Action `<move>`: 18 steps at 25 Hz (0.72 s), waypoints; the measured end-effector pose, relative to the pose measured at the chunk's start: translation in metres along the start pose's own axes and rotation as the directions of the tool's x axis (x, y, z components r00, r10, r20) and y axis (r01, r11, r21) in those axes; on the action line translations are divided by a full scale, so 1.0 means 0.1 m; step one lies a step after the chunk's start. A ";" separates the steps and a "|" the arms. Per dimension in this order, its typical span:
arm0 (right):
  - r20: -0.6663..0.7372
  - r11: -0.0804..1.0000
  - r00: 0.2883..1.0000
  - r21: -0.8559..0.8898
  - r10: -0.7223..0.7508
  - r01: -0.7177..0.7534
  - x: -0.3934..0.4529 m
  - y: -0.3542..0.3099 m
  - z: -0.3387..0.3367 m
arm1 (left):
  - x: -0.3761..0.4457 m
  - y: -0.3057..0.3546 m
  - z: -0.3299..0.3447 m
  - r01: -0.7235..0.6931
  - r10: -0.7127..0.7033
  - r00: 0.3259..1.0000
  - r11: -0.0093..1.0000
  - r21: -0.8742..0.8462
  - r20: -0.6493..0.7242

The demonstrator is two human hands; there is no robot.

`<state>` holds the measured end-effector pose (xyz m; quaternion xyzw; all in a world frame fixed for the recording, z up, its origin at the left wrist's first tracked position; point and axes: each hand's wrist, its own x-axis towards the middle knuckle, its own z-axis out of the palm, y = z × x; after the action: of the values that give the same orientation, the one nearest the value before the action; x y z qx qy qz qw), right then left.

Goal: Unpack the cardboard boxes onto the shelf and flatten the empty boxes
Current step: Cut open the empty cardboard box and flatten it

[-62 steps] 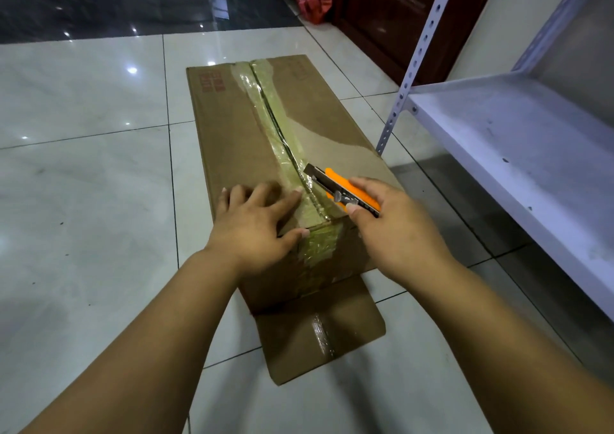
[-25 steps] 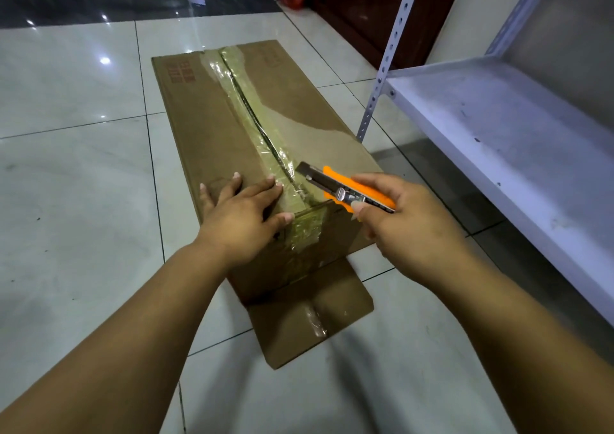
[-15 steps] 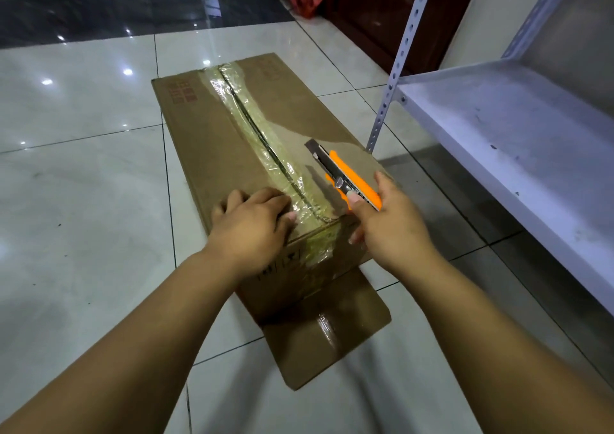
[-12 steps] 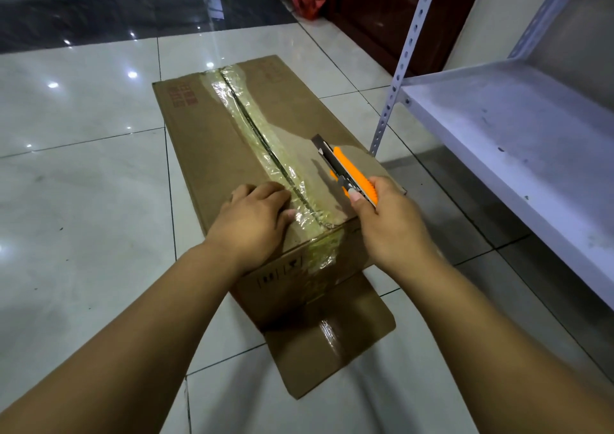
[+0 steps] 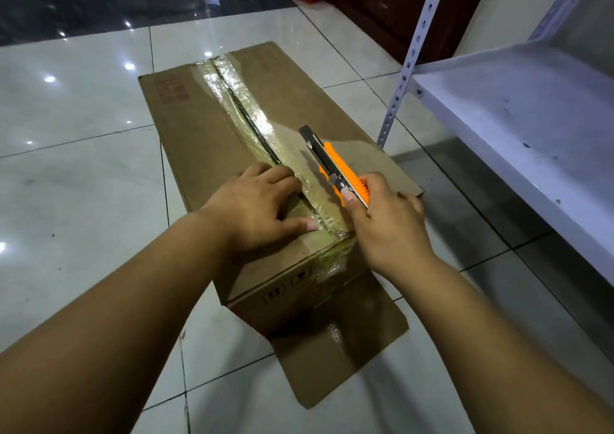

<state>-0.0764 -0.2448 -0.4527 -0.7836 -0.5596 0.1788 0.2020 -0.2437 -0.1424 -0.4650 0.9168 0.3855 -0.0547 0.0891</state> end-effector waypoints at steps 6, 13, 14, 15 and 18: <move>-0.008 1.000 1.000 0.011 0.018 -0.018 0.04 0.07 0.02 | 0.18 0.04 -0.11 -0.047 0.046 0.999 0.998 0.034 0.027; 0.000 0.999 1.000 0.024 0.024 -0.024 0.04 0.11 0.01 | 0.10 0.11 -0.08 0.007 0.004 0.996 0.993 -0.120 0.092; -0.004 0.999 1.000 0.036 0.026 -0.026 0.03 0.11 0.00 | 0.07 0.13 -0.08 0.008 0.003 0.995 0.994 -0.109 0.099; -0.011 0.998 1.000 0.052 0.027 -0.026 0.04 0.12 -0.01 | 0.05 0.15 -0.08 0.005 0.004 0.994 0.996 -0.084 0.106; -0.009 0.990 0.999 0.135 0.041 -0.040 0.04 0.13 -0.01 | -0.04 0.22 -0.03 0.008 -0.004 0.996 0.999 -0.044 0.089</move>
<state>-0.0648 -0.2452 -0.4587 -0.7805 -0.5290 0.2155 0.2539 -0.2308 -0.1599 -0.4582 0.9100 0.3850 -0.0873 0.1265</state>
